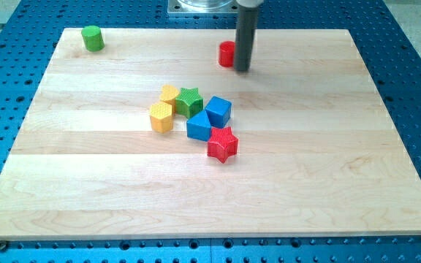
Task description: Push the red circle horizontal to the green circle
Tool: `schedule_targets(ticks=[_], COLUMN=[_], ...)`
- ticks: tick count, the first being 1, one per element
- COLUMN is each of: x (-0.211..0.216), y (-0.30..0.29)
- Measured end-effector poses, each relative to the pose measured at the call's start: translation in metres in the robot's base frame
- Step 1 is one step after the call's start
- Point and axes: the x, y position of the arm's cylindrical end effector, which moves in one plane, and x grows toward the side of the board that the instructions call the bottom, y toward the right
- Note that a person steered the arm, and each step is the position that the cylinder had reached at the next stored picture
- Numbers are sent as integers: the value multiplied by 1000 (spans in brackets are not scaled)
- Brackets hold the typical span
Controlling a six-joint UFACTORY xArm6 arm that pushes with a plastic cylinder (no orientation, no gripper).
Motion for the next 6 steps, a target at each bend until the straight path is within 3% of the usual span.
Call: schedule_targets(ticks=[1,2,4,5,6], x=[28,38,-18,-17,82], y=[-7,-51,-41,-39,21])
